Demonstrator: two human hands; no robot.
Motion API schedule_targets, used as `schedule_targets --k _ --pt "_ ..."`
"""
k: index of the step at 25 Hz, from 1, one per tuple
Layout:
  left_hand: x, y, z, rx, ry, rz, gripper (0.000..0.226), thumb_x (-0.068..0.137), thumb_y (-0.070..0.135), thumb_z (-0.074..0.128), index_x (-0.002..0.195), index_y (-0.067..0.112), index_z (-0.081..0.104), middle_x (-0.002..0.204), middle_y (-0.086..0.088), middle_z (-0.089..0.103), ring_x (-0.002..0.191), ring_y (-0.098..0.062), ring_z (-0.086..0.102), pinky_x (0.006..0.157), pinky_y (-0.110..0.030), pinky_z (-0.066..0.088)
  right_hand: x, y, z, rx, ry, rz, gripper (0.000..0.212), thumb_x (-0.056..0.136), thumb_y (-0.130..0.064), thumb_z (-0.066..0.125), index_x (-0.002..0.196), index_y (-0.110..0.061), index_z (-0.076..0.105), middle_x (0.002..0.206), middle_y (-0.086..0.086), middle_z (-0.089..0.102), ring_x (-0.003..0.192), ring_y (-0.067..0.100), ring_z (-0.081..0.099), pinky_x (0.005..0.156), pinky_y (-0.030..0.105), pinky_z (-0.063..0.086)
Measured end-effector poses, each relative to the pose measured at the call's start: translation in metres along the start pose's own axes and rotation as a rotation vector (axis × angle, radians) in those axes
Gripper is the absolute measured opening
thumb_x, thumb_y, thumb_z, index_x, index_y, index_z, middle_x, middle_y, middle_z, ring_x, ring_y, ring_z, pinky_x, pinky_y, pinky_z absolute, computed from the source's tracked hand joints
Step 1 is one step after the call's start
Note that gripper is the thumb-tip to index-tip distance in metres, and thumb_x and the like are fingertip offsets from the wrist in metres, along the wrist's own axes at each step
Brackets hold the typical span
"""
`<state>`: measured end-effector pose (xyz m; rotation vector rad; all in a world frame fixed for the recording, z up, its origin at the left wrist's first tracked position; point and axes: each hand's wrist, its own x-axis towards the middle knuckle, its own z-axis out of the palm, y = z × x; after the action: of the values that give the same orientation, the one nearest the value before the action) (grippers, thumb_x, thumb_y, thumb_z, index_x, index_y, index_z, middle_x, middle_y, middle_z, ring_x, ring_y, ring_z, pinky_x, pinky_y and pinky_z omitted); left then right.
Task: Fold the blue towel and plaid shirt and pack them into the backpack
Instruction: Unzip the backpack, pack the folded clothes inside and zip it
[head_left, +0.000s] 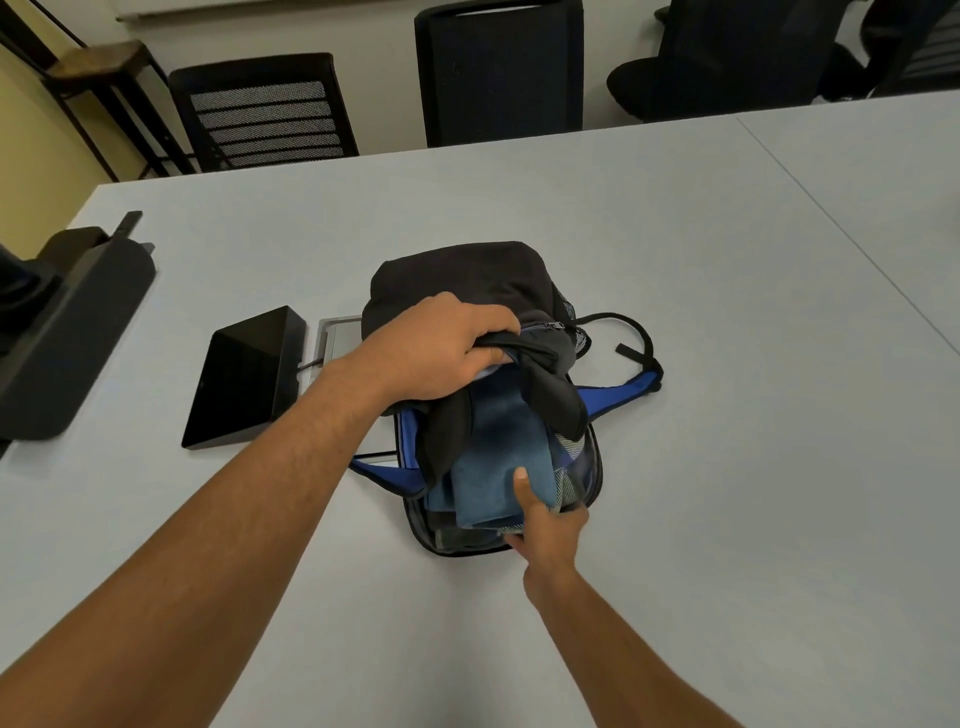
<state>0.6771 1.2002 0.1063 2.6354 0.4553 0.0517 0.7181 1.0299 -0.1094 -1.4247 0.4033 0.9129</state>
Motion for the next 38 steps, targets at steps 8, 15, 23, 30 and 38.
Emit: schedule_targets --k 8,15,23,30,38 --pt "-0.007 0.006 0.017 -0.035 -0.092 0.026 0.022 0.097 0.028 0.057 0.117 0.032 0.062 0.080 0.017 0.058 0.073 -0.006 0.056 0.069 -0.023 0.043 0.021 -0.024 0.026 0.063 -0.154 -0.247 0.064 0.082 0.001 0.074 0.135 -0.018 0.043 0.123 0.006 0.062 0.108 0.022 0.063 0.097 0.045 0.053" --pt "-0.015 0.009 0.055 -0.024 -0.148 0.050 0.018 0.095 0.032 0.057 0.112 0.032 0.060 0.083 0.009 0.064 0.069 -0.008 0.058 0.069 -0.032 0.053 0.026 -0.017 0.009 -0.016 -0.366 -0.256 0.049 0.086 -0.005 0.073 0.130 -0.019 0.057 0.119 0.003 0.069 0.110 0.022 0.066 0.089 0.046 0.057" --pt "-0.049 0.007 0.134 0.060 -0.085 -0.026 0.037 0.096 0.031 0.053 0.132 0.027 0.048 0.108 0.003 0.067 0.088 -0.018 0.063 0.073 -0.029 0.049 0.027 -0.041 -0.078 0.012 -0.289 -0.149 0.059 0.093 -0.001 0.061 0.142 -0.026 0.041 0.123 0.008 0.065 0.106 0.028 0.067 0.081 0.038 0.060" --pt "-0.065 0.004 0.187 0.156 -0.101 -0.108 0.059 0.097 0.042 0.049 0.150 0.034 0.025 0.121 0.003 0.058 0.107 -0.017 0.056 0.083 -0.030 0.047 0.036 -0.087 -0.099 0.263 -0.263 -0.063 0.040 0.101 -0.025 0.049 0.140 -0.025 0.049 0.125 0.005 0.067 0.112 0.031 0.066 0.090 0.046 0.055" --pt "-0.079 -0.005 0.238 0.186 -0.145 -0.178 0.062 0.102 0.050 0.034 0.154 0.039 0.005 0.116 0.001 0.062 0.098 -0.017 0.060 0.090 -0.030 0.046 0.046 -0.114 -0.082 -0.391 0.053 -0.261 0.044 0.084 0.003 0.065 0.127 -0.007 0.061 0.087 0.000 0.064 0.078 0.017 0.062 0.069 0.032 0.056"
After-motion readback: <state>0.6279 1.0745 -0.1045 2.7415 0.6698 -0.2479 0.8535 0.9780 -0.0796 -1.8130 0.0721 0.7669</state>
